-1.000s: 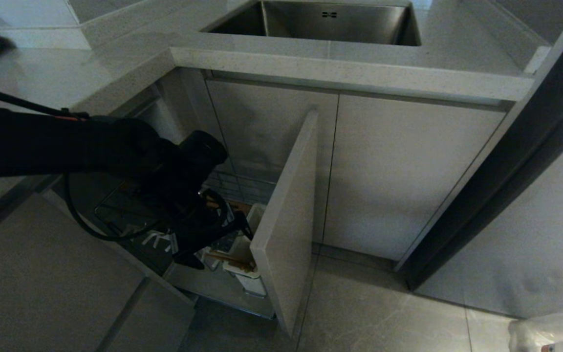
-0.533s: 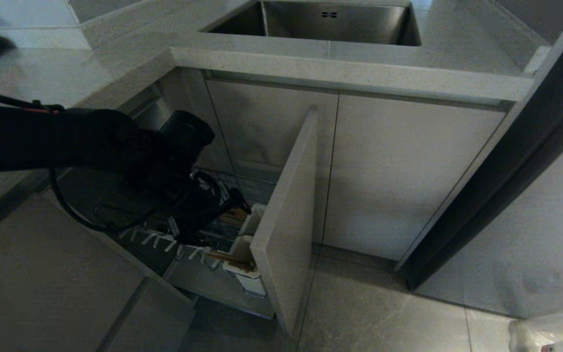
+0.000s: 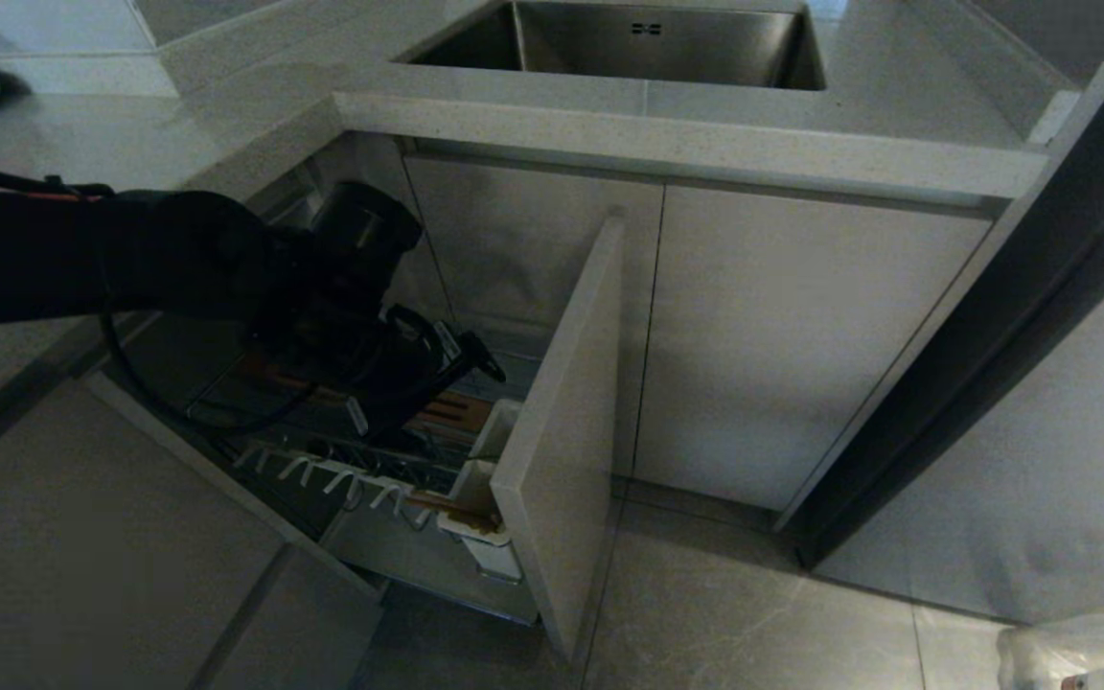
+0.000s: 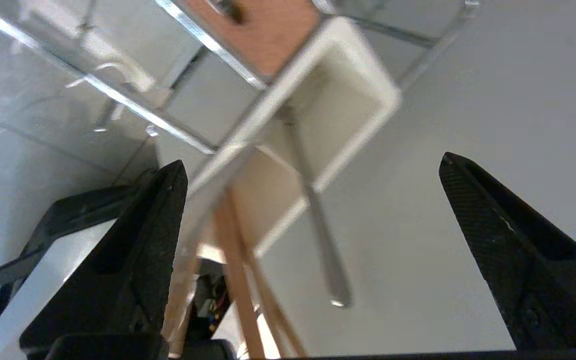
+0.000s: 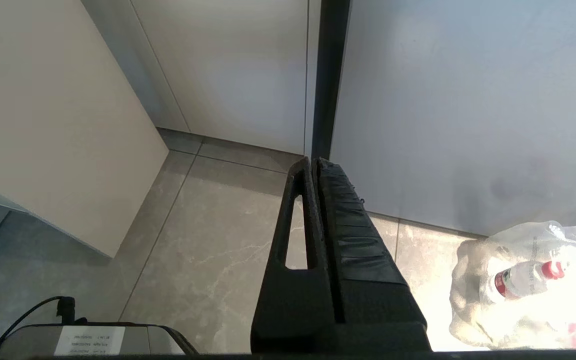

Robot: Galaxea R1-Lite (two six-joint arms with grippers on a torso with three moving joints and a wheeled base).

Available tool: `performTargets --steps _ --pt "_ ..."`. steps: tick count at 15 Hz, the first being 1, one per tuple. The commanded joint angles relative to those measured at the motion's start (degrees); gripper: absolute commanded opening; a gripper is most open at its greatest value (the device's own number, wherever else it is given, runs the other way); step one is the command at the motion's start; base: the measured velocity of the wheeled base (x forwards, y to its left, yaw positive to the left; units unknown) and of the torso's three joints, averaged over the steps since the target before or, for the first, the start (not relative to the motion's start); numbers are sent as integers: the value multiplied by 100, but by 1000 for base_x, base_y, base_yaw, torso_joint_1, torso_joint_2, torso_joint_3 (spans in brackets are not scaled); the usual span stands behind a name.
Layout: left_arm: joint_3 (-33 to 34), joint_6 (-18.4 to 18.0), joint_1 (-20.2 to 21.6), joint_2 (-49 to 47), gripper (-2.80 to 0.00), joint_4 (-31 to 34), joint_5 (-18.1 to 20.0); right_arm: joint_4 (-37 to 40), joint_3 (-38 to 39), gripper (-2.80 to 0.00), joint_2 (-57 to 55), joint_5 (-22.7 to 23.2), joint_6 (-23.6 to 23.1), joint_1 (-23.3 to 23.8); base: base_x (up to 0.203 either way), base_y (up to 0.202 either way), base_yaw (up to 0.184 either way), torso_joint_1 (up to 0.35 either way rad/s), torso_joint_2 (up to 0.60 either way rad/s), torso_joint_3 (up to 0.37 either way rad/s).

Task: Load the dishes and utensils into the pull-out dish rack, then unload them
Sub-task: Take the chopsticks out of the cupboard

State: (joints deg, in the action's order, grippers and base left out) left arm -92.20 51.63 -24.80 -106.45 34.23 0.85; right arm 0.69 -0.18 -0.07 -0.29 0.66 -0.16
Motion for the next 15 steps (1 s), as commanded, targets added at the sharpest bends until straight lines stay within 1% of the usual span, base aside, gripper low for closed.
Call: performTargets --steps 1,2,4,8,10,13,15 --pt "-97 32 -83 7 0 56 -110 2 1 -280 -1 3 -4 -2 0 0 0 0 0 0" --pt "-87 32 -86 10 0 128 -278 2 1 -280 -1 -3 4 -2 0 0 0 0 0 0" --pt "-95 32 -87 0 0 448 -421 2 1 -280 -1 3 4 -2 0 0 0 0 0 0" --pt "-79 32 -175 -100 0 504 -739 2 1 -280 -1 3 4 -2 0 0 0 0 0 0" --pt "-87 40 -210 -166 0 532 -709 2 1 -280 -1 -6 4 -2 0 0 0 0 0 0" --pt "-97 119 -245 -227 0 565 -565 2 1 -280 -1 -1 4 -2 0 0 0 0 0 0" --pt "-120 134 -251 -279 0 630 -560 2 1 -280 -1 3 0 -2 0 0 0 0 0 0"
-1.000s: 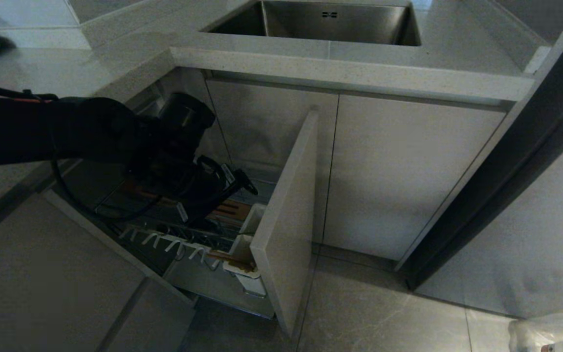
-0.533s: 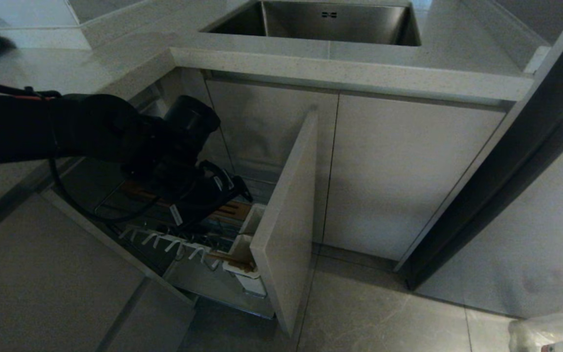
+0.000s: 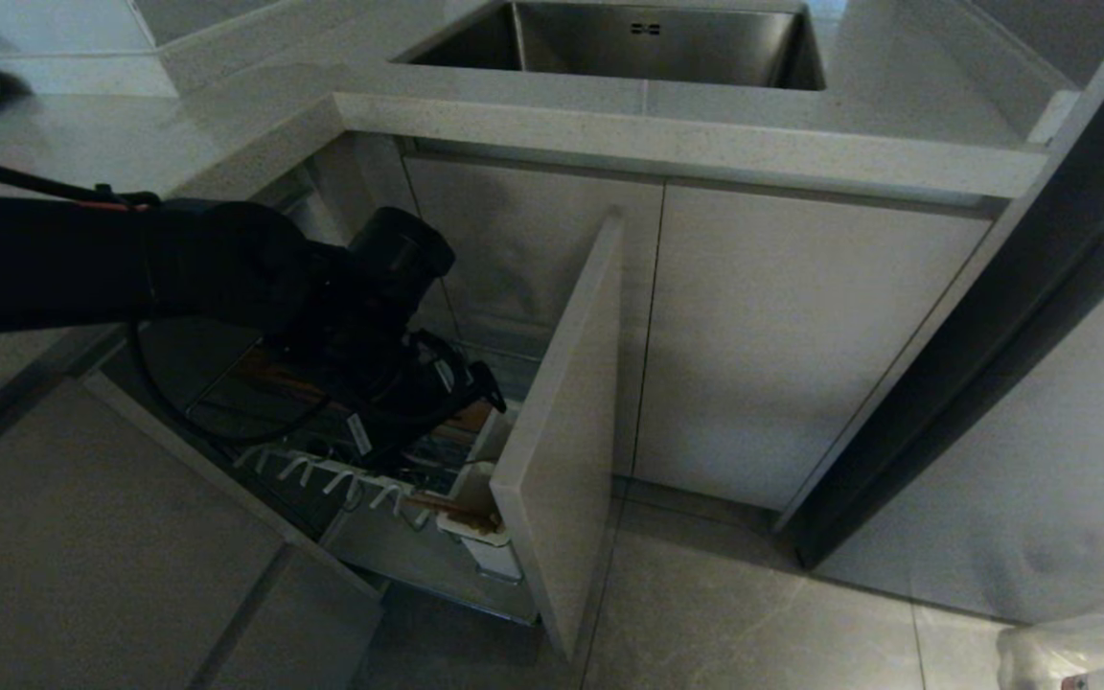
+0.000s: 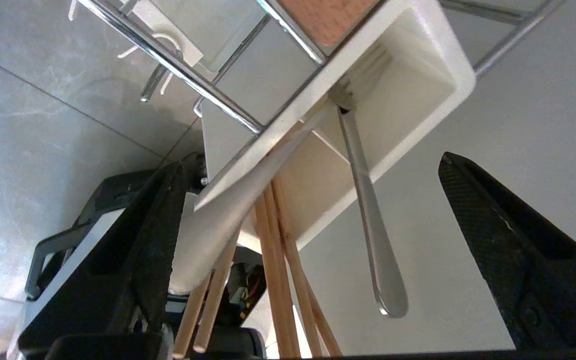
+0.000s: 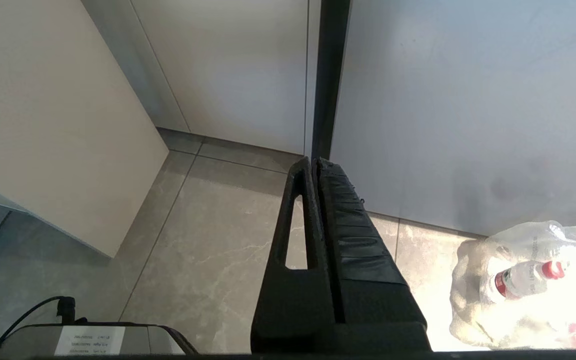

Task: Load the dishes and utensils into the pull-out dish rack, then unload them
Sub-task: Take the chopsticks out of the cupboard

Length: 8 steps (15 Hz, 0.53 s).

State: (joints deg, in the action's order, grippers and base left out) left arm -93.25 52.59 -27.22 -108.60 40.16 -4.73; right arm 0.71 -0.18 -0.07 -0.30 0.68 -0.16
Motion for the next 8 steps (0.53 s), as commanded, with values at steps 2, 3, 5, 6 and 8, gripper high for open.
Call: performTargets --steps 2,3,5,6,8 --pt "-33 50 -17 -56 0 36 23 0 1 -280 -1 4 2 -2 0 0 0 0 0 0" --pt "-52 50 -20 -56 0 28 66 0 1 -280 -1 4 2 -2 0 0 0 0 0 0" --pt "-152 108 -55 -56 0 -8 221 0 1 -280 -1 -1 2 -2 0 0 0 0 0 0" --pt "-201 136 -62 -56 0 -32 260 0 1 -280 -1 -5 2 -2 0 0 0 0 0 0" --pt "-220 137 -64 -20 0 -149 262 0 1 -280 -1 -5 2 -2 0 0 0 0 0 0"
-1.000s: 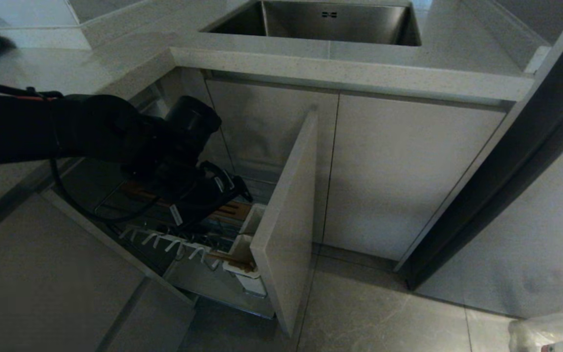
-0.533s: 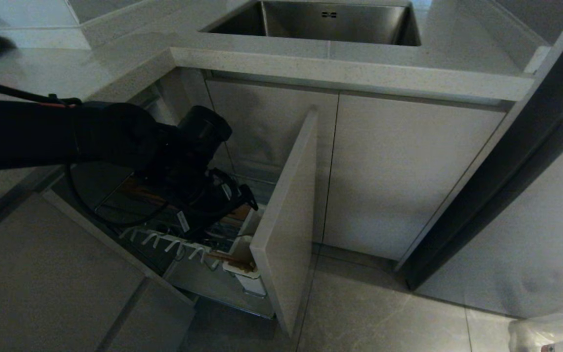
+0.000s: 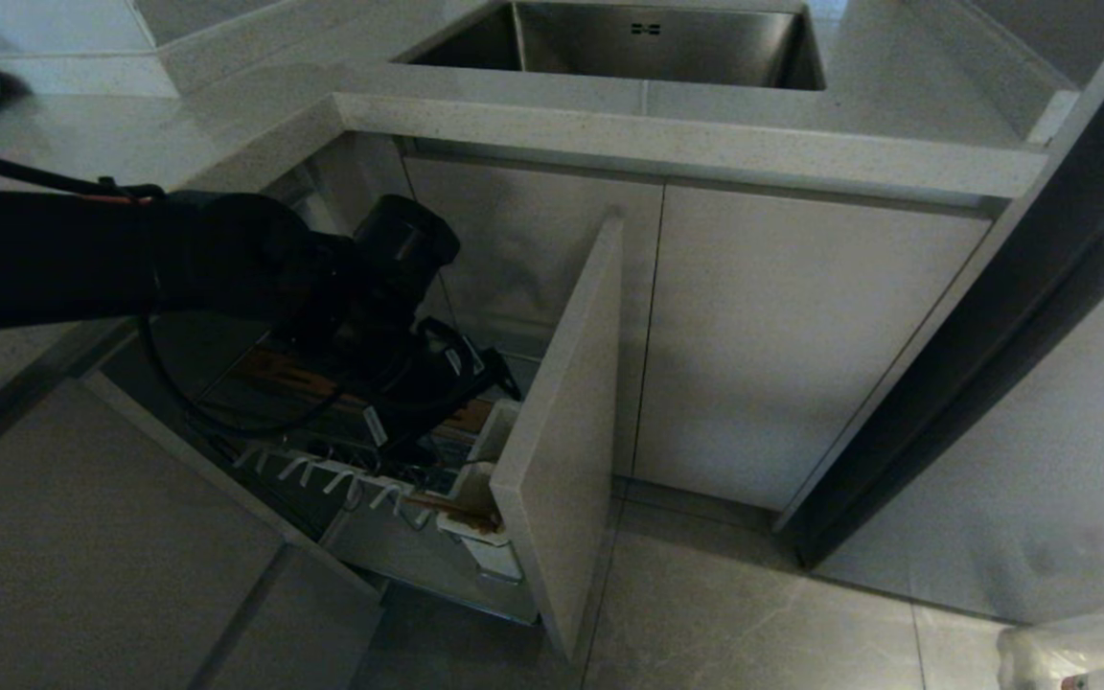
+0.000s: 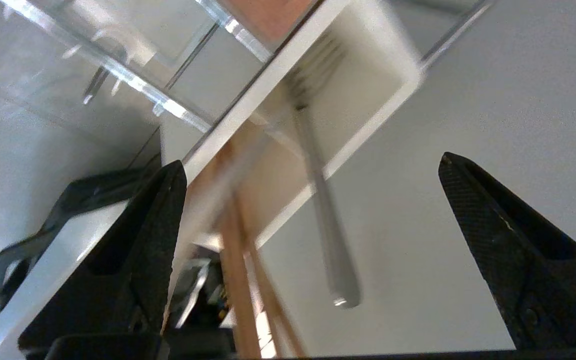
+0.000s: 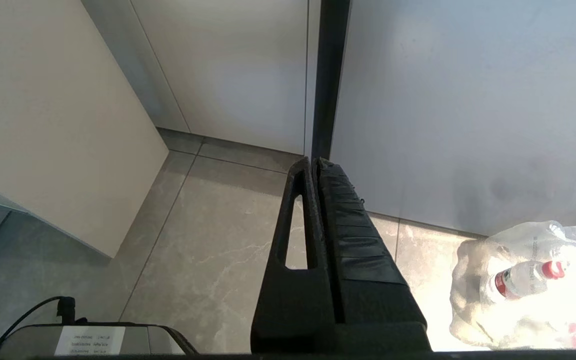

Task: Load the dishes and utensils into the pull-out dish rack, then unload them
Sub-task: Take the chopsticks out of the cupboard

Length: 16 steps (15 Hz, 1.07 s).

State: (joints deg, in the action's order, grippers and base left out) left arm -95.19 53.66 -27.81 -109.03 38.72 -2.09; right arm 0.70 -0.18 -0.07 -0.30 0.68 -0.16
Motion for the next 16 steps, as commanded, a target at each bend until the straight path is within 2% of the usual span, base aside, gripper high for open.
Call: performTargets --steps 1,5,7,11,13,16 --pt "-26 30 2 52 0 -159 -2 1 1 -280 -1 -5 2 -2 0 0 0 0 0 0" --pt "-80 31 2 74 0 -778 -2 1 1 -280 -1 0 2 -2 0 0 0 0 0 0" --pt "-87 31 3 83 0 -692 -62 1 1 -280 -1 3 -7 -2 0 0 0 0 0 0" --pt "-226 14 -10 253 0 199 -248 1 1 -280 -1 1 -5 -2 0 0 0 0 0 0" --pt "-192 36 -7 403 0 763 -780 1 1 -280 -1 4 2 -2 0 0 0 0 0 0" --pt "-31 55 33 585 0 1280 -861 1 1 -280 -1 1 2 -2 0 0 0 0 0 0"
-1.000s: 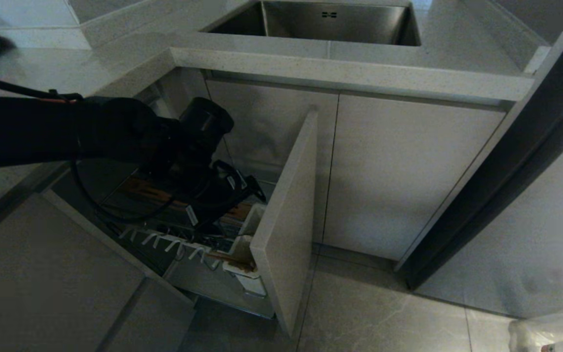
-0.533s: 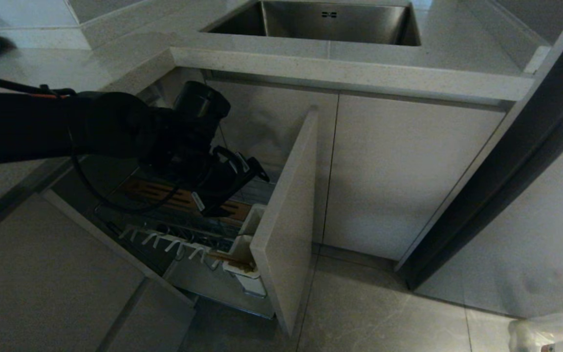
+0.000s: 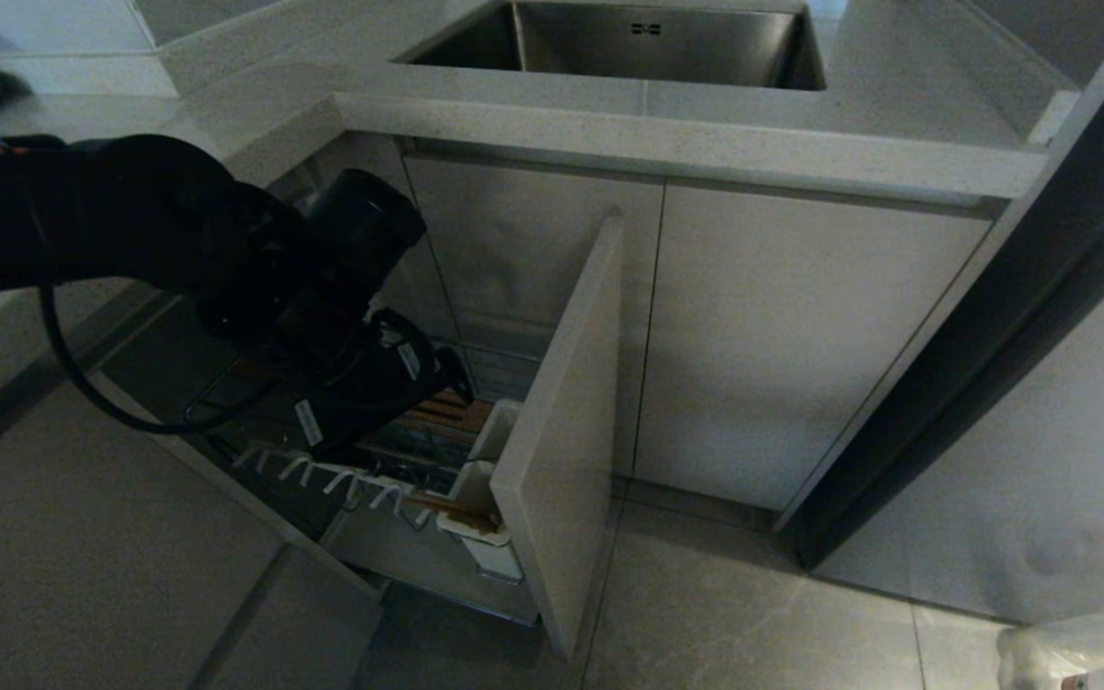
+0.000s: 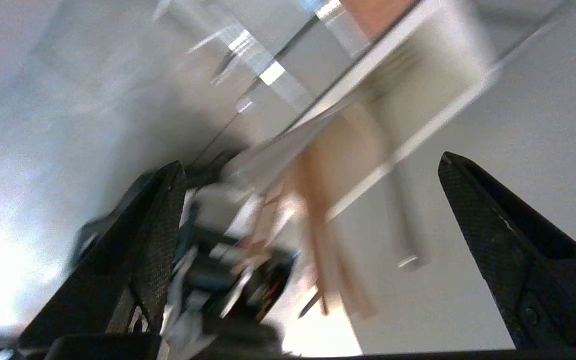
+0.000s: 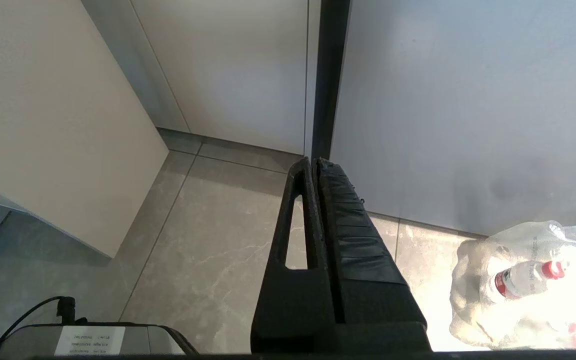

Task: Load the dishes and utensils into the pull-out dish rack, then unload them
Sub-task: Take the chopsticks out of the cupboard

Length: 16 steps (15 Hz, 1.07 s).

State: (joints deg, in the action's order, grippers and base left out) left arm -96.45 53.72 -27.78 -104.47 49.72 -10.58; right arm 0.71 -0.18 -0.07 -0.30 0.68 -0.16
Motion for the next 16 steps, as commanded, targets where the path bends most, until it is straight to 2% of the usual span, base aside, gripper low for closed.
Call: performTargets --steps 1,2,4,7,12,16 --pt "204 113 58 128 0 250 12 0 1 -280 -1 0 0 -2 0 0 0 0 0 0" --pt "327 168 87 121 0 274 104 0 1 -280 -1 4 2 -2 0 0 0 0 0 0" --pt "541 189 139 119 0 291 529 0 1 -280 -1 0 2 -2 0 0 0 0 0 0" --pt "651 196 153 115 0 254 870 0 1 -280 -1 4 2 -2 0 0 0 0 0 0" --pt "962 259 150 65 0 56 1092 0 1 -280 -1 3 2 -2 0 0 0 0 0 0" --pt "1250 301 133 -14 0 -493 1120 0 1 -280 -1 2 2 -2 0 0 0 0 0 0"
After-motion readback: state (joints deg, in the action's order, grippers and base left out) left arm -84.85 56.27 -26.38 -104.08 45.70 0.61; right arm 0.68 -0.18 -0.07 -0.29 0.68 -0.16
